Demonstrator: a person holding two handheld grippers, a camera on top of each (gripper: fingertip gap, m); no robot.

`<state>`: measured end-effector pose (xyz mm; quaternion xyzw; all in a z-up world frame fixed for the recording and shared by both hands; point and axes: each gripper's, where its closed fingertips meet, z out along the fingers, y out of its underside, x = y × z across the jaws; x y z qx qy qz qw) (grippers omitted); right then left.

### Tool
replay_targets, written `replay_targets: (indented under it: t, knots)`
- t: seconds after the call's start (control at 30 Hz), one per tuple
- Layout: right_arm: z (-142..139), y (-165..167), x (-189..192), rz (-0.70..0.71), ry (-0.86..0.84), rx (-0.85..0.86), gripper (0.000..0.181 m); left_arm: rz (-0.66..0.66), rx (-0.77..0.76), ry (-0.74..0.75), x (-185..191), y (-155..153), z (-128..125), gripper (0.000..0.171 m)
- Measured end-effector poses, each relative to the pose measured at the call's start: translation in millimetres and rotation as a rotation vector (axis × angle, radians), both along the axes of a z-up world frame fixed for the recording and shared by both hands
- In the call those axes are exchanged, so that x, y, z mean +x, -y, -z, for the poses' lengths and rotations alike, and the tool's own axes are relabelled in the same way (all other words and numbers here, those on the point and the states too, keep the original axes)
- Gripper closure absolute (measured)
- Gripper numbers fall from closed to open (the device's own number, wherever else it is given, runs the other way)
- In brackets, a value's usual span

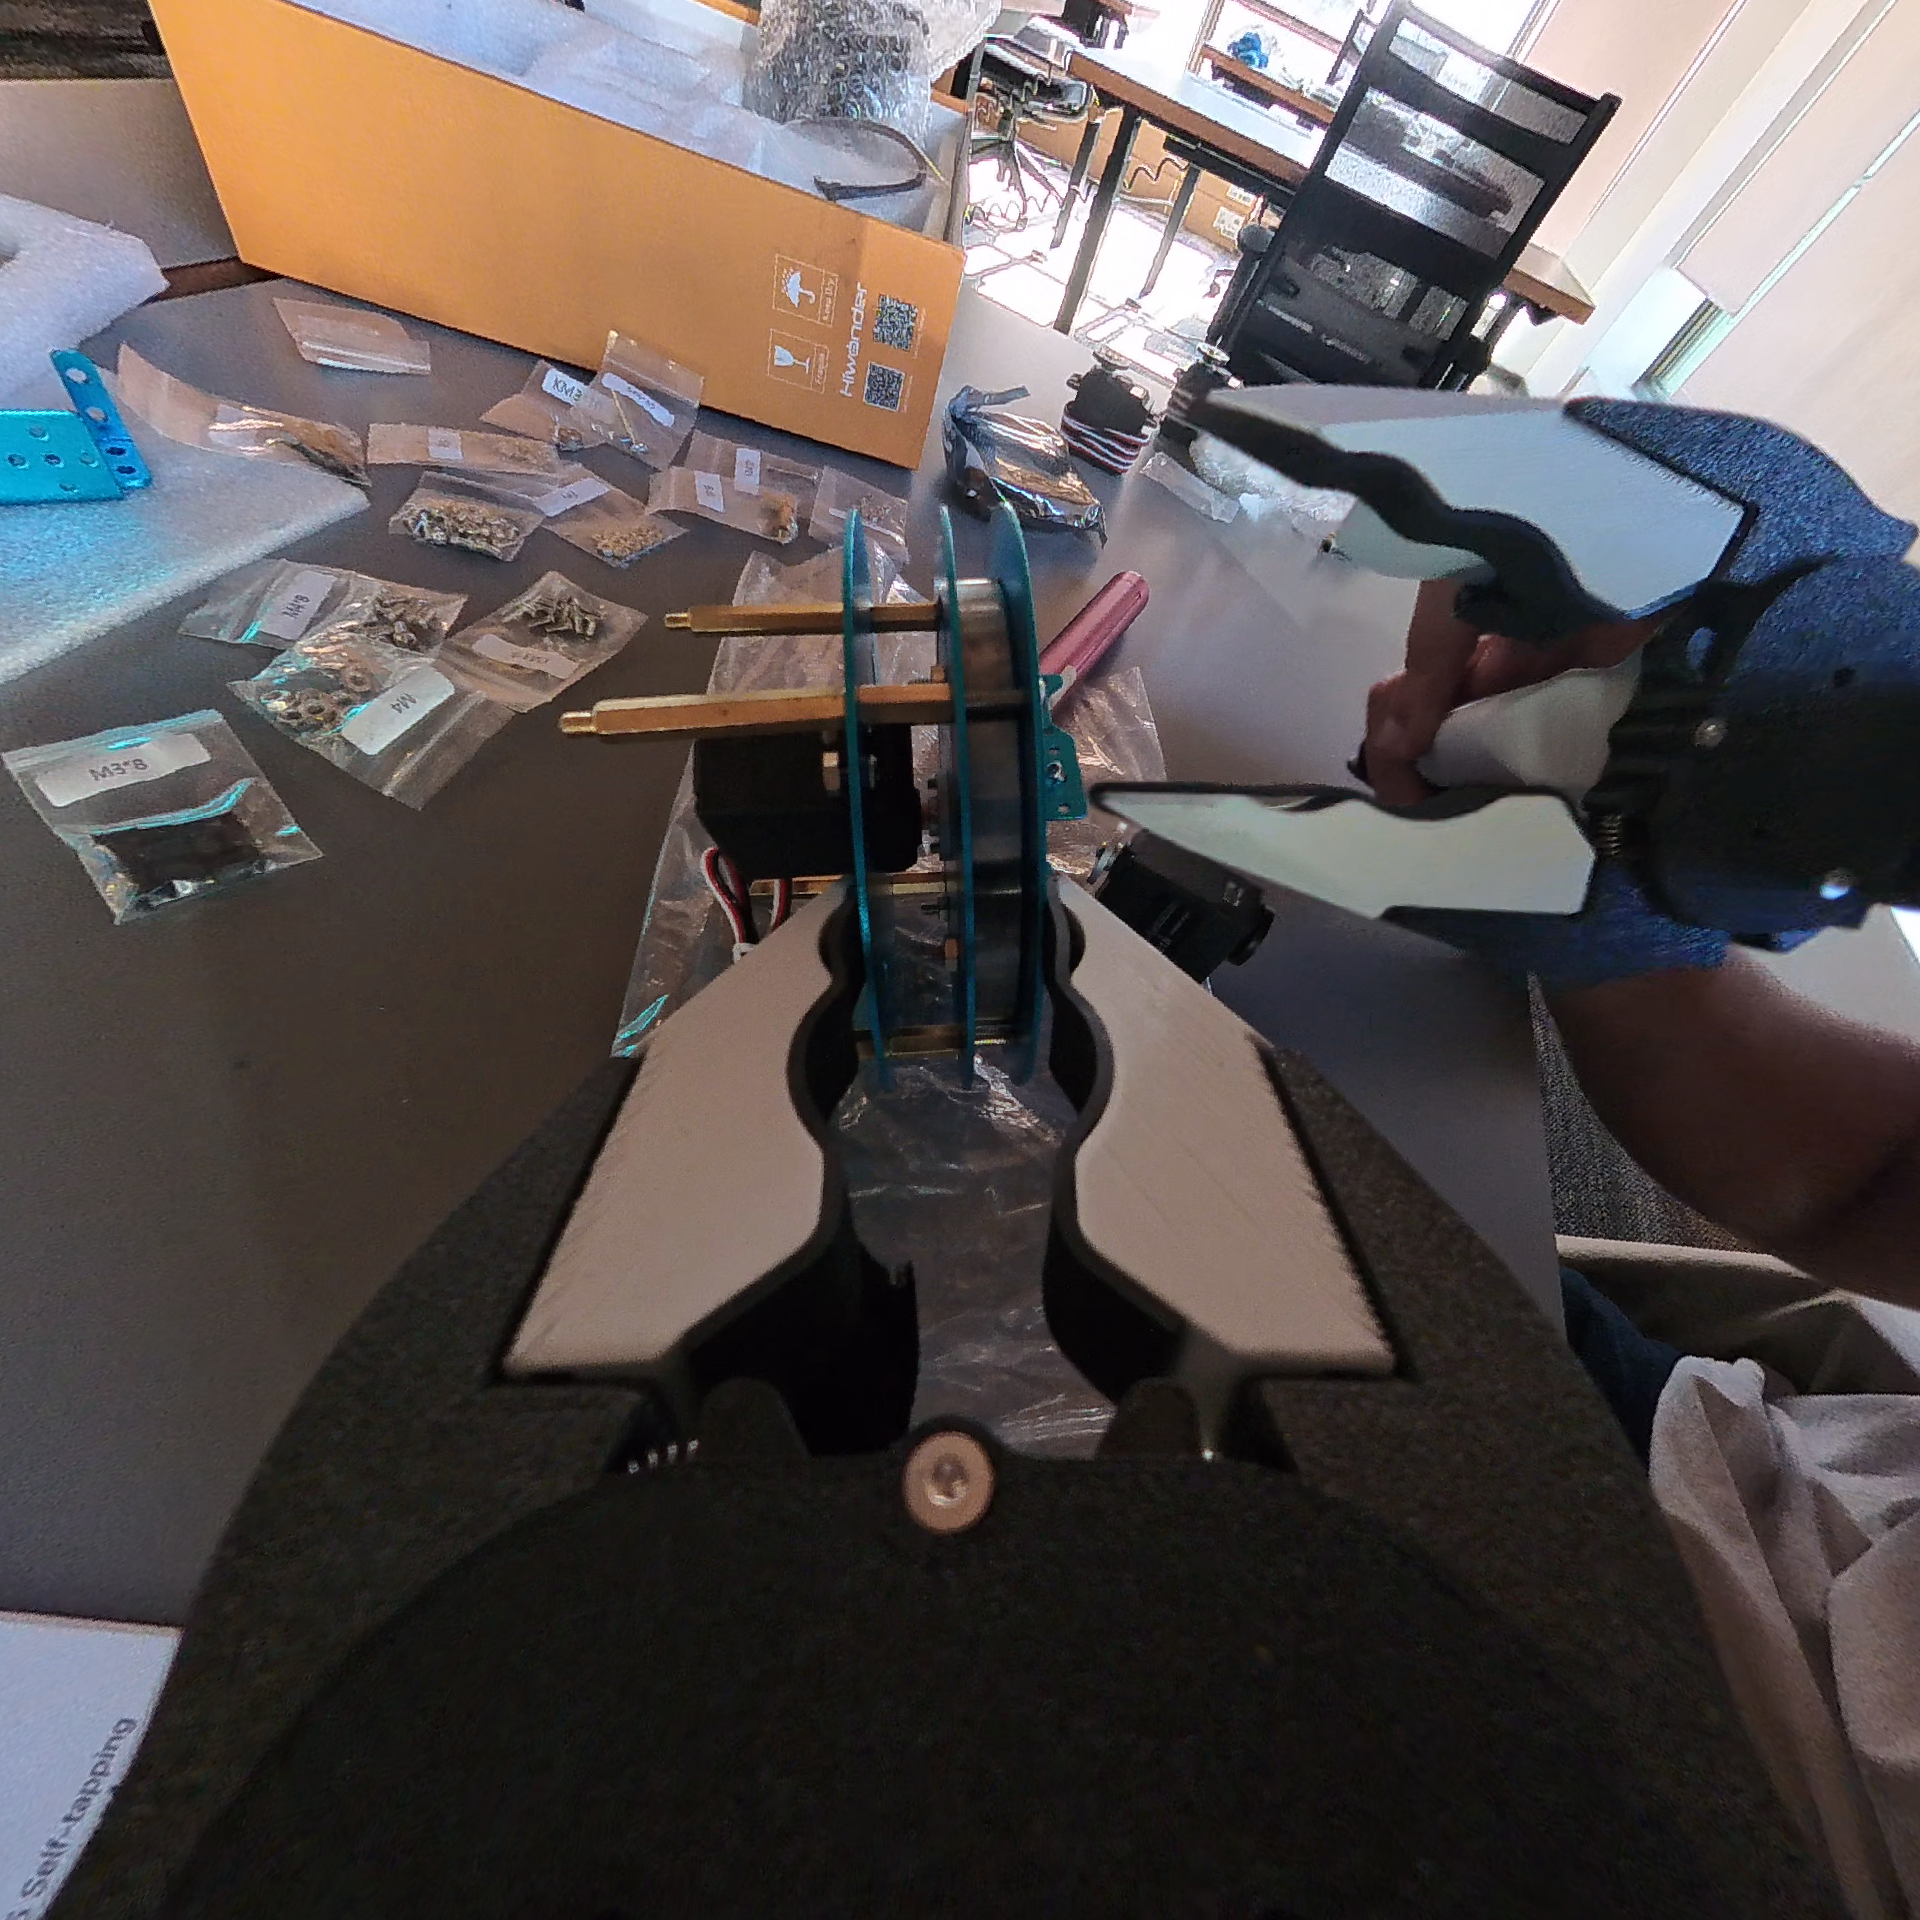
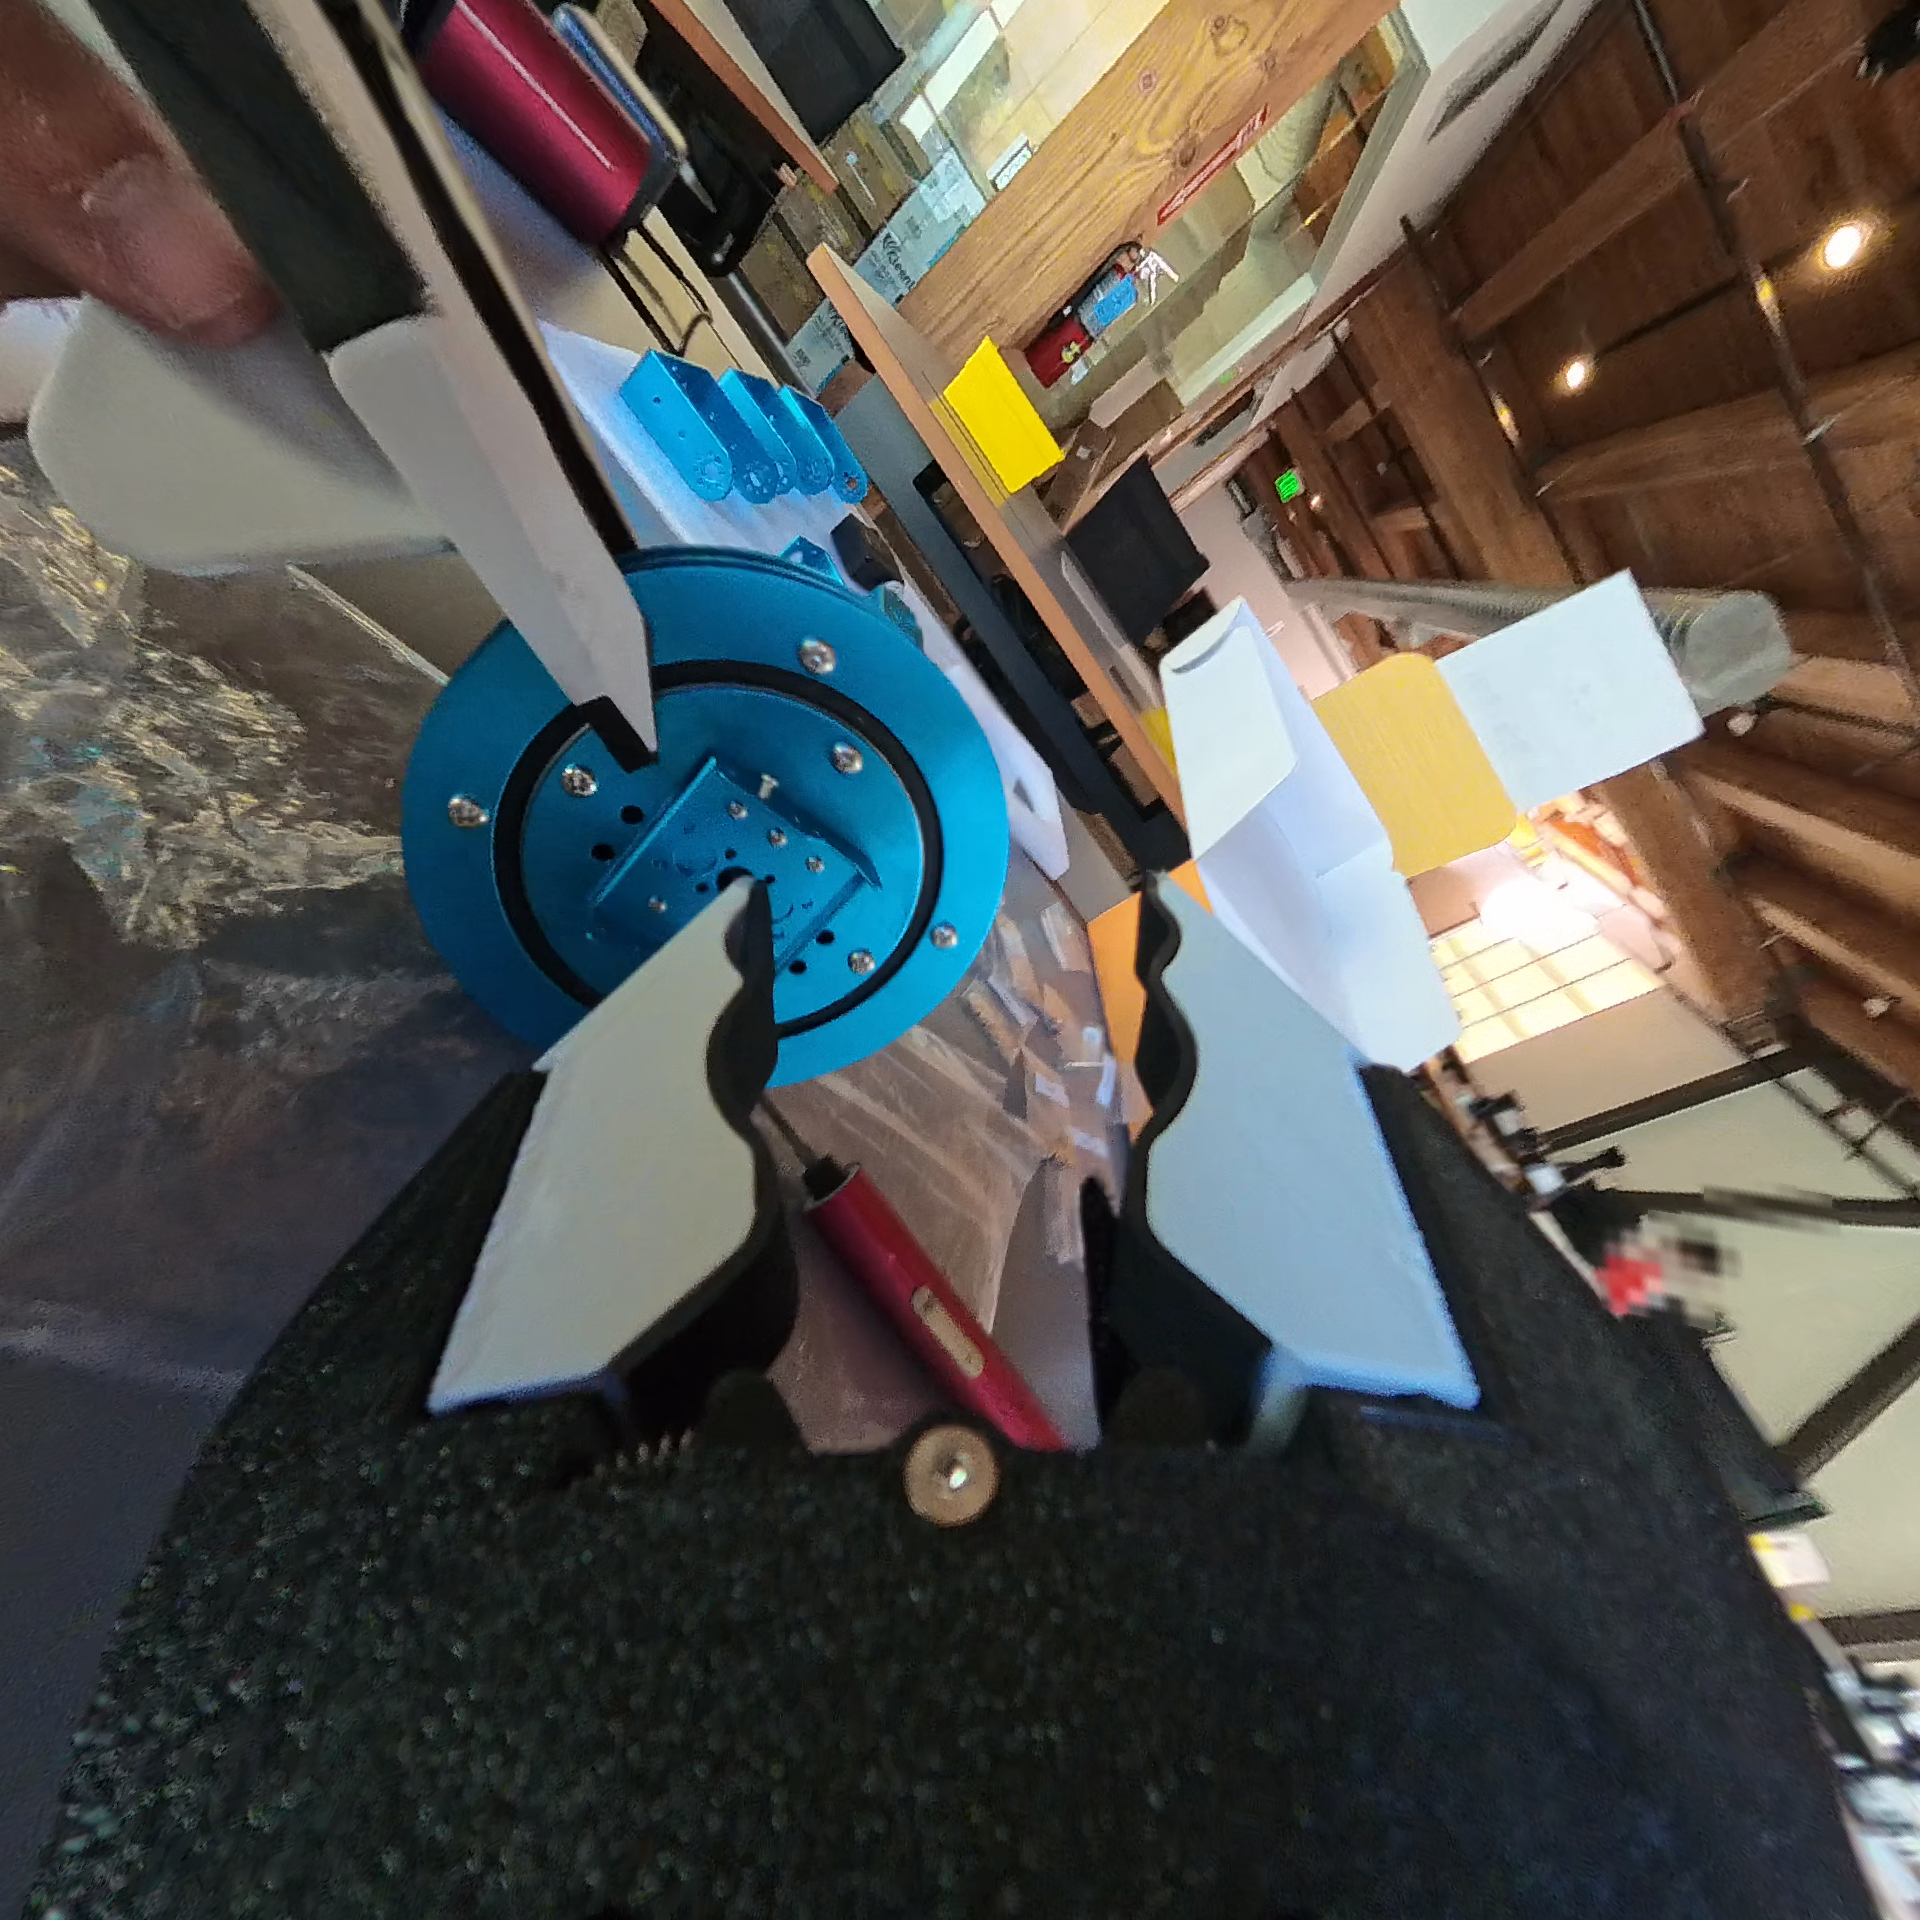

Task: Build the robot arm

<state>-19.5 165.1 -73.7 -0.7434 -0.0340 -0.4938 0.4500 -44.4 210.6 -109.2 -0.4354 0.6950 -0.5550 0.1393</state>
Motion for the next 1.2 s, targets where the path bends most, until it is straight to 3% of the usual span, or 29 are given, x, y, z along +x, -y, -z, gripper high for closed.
replay_targets:
  t: [0.07, 0.23, 0.33, 0.5, 0.57, 0.67, 0.73, 0.83, 0.9, 1.07, 1.2]
  knots:
    - [3.8, 12.5, -2.9, 0.002, -0.137, 0.032, 0.115, 0.000, 0.000, 0.000, 0.1, 0.0, -0.1, 0.140]
    - [37.9, 33.4, -20.4, 0.020, -0.694, 0.048, 0.122, 0.000, -0.003, 0.002, 0.3, -0.1, -0.1, 0.139]
    - [38.6, 45.9, -30.7, 0.027, -0.722, -0.020, 0.114, 0.000, -0.003, -0.002, 0.1, -0.1, 0.1, 0.139]
    - [70.0, 69.2, -45.2, 0.017, -0.942, -0.028, 0.122, -0.001, 0.000, -0.003, -0.1, -0.2, 0.1, 0.139]
    - [78.1, 65.1, -56.4, -0.050, -1.041, 0.000, 0.119, -0.002, 0.002, 0.002, 0.3, 0.2, -0.2, 0.139]
    - [72.2, 59.8, -62.1, -0.199, -0.957, -0.069, 0.113, -0.001, 0.002, 0.000, -0.1, 0.1, 0.0, 0.139]
    - [74.0, 63.4, -39.8, -0.188, -0.869, -0.113, 0.116, -0.001, 0.001, 0.000, -0.5, -0.2, 0.3, 0.139]
    - [74.4, 54.2, -37.9, -0.215, -1.100, -0.079, 0.105, 0.001, -0.007, -0.001, 0.3, -0.2, 0.0, 0.139]
    - [62.8, 48.9, -44.0, -0.243, -1.148, -0.050, 0.107, 0.001, -0.006, -0.001, 0.3, -0.2, 0.0, 0.139]
    - [50.3, 60.9, -30.4, -0.271, -0.888, -0.283, 0.110, 0.002, -0.010, -0.003, -0.3, -0.6, 0.5, 0.139]
    - [42.7, 57.8, -45.3, -0.560, -0.942, -0.396, 0.116, 0.000, 0.004, 0.002, -0.8, -0.1, 0.7, 0.139]
